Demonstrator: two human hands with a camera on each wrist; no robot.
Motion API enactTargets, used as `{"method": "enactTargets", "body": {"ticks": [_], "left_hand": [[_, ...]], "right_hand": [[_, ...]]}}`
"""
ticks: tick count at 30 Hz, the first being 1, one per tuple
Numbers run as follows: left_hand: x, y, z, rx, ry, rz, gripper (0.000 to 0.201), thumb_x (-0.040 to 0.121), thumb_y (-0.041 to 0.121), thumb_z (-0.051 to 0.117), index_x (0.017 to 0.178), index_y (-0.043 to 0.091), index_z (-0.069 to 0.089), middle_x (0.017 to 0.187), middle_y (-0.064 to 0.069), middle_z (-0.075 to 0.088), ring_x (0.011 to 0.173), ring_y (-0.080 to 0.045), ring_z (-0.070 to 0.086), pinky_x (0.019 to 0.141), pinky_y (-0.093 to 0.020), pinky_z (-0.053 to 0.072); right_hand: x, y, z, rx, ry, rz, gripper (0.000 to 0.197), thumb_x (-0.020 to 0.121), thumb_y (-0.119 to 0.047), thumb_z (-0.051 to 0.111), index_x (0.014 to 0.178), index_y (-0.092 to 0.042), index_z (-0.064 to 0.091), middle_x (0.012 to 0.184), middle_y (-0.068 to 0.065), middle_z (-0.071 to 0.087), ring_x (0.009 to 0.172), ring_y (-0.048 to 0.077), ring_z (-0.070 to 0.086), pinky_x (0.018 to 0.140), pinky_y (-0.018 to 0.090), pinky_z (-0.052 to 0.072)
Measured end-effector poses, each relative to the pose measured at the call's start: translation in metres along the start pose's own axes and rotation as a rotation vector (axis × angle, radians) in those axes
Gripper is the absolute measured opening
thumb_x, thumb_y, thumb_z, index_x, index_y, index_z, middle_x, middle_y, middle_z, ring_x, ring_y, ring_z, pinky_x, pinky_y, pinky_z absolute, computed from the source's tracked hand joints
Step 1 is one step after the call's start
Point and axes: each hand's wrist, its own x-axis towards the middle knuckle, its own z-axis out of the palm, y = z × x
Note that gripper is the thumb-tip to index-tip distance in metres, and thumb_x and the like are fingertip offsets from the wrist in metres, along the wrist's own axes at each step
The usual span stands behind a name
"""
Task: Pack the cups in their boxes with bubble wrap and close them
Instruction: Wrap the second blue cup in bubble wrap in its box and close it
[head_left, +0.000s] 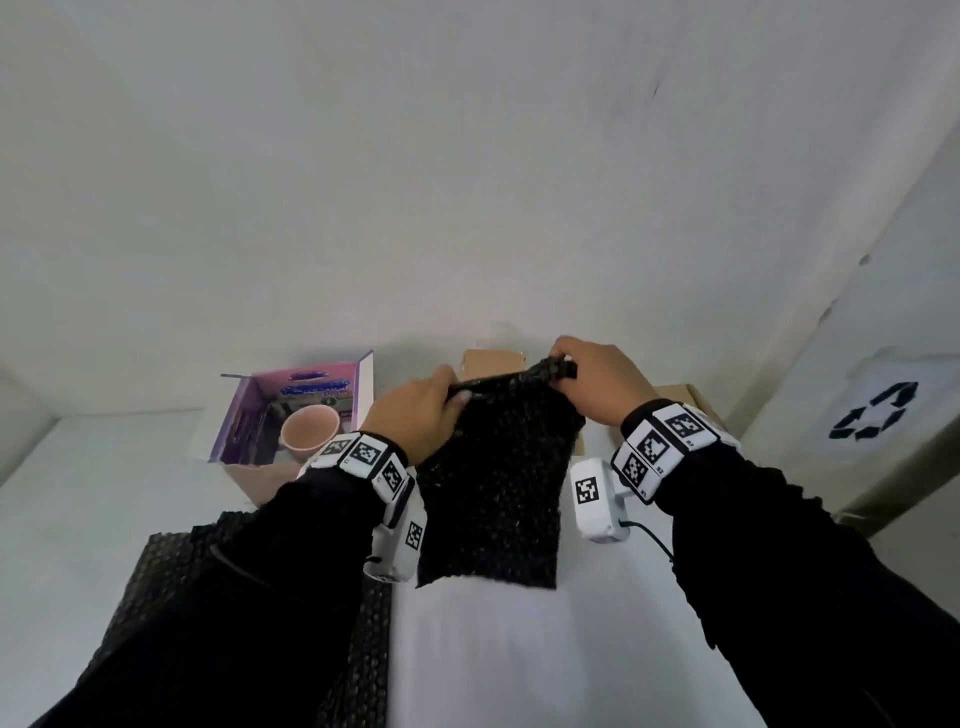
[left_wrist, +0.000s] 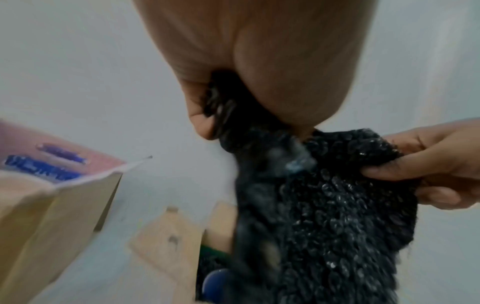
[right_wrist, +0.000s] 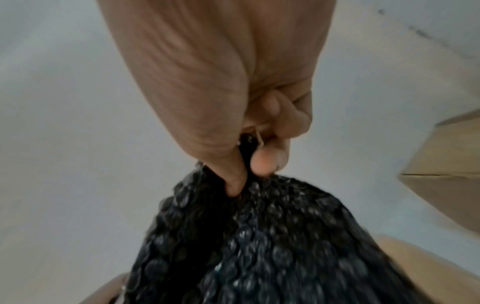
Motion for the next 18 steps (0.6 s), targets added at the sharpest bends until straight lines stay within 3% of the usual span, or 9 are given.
{"method": "enactTargets", "body": {"ticks": [2,3,5,7,9,12,15,18], "left_hand": [[0.008,0.002,-0.021,0.003,0.000,-0.007,0.065,0.073,0.074,0.058,0.104,0.021,0.037,0.082,0.001,0.059,0.068,-0.021,0.055,0.060,-0.033,0.041],[0.012,0.003,-0.029,0.055,-0.004,0.006,0.073,0.066,0.073,0.066,0.106,0.021,0.034,0.082,0.004,0.057,0.067,-0.019,0.053,0.061,-0.034,0.045],[0.021,0.003,-0.040,0.167,0.062,0.032,0.061,0.072,0.046,0.073,0.110,0.017,0.034,0.091,-0.002,0.058,0.073,-0.026,0.059,0.061,-0.039,0.049],[0.032,0.004,-0.047,0.178,0.225,-0.004,0.043,0.076,0.018,0.065,0.111,0.011,0.040,0.097,-0.008,0.057,0.073,-0.031,0.059,0.055,-0.036,0.042],[0.040,0.004,-0.052,0.090,0.384,-0.026,0.036,0.076,0.006,0.060,0.109,0.008,0.045,0.103,-0.011,0.052,0.067,-0.029,0.051,0.053,-0.033,0.032],[0.047,0.002,-0.052,-0.046,0.538,0.069,0.034,0.074,-0.005,0.055,0.106,0.004,0.047,0.107,-0.013,0.045,0.062,-0.027,0.043,0.049,-0.032,0.032],[0.046,-0.002,-0.040,-0.129,0.539,0.106,0.036,0.071,-0.005,0.055,0.104,0.005,0.045,0.110,-0.012,0.042,0.065,-0.021,0.040,0.050,-0.031,0.037],[0.036,-0.010,-0.009,-0.149,0.417,0.074,0.035,0.071,0.007,0.060,0.101,0.011,0.044,0.110,-0.007,0.041,0.071,-0.019,0.041,0.056,-0.032,0.041]], "right_hand": [[0.009,-0.013,-0.010,0.112,0.055,0.015,0.022,0.089,-0.005,0.046,0.103,-0.022,0.050,0.084,0.010,0.067,0.065,0.024,0.069,0.063,0.035,0.055],[0.013,-0.018,-0.015,0.149,0.098,0.003,0.023,0.088,-0.004,0.045,0.104,-0.021,0.049,0.085,0.011,0.066,0.068,0.026,0.068,0.065,0.039,0.056],[0.020,-0.026,-0.022,0.141,0.202,-0.059,0.023,0.088,-0.004,0.047,0.106,-0.017,0.049,0.092,0.009,0.063,0.078,0.027,0.062,0.069,0.038,0.051],[0.026,-0.032,-0.025,0.189,0.323,-0.145,0.024,0.085,-0.002,0.049,0.105,-0.015,0.050,0.098,0.005,0.061,0.087,0.025,0.058,0.073,0.035,0.046],[0.029,-0.035,-0.026,0.268,0.449,-0.255,0.028,0.081,0.001,0.053,0.104,-0.015,0.051,0.104,0.004,0.060,0.093,0.021,0.058,0.081,0.037,0.049],[0.029,-0.033,-0.023,0.300,0.577,-0.378,0.031,0.078,0.002,0.058,0.105,-0.012,0.052,0.109,0.005,0.057,0.099,0.017,0.057,0.086,0.029,0.049],[0.026,-0.023,-0.011,0.301,0.600,-0.416,0.032,0.077,-0.001,0.065,0.105,-0.010,0.052,0.110,0.006,0.055,0.100,0.015,0.055,0.085,0.020,0.045],[0.019,-0.003,0.014,0.270,0.499,-0.383,0.034,0.076,-0.007,0.070,0.103,-0.013,0.050,0.108,0.003,0.053,0.094,0.015,0.055,0.079,0.022,0.046]]}}
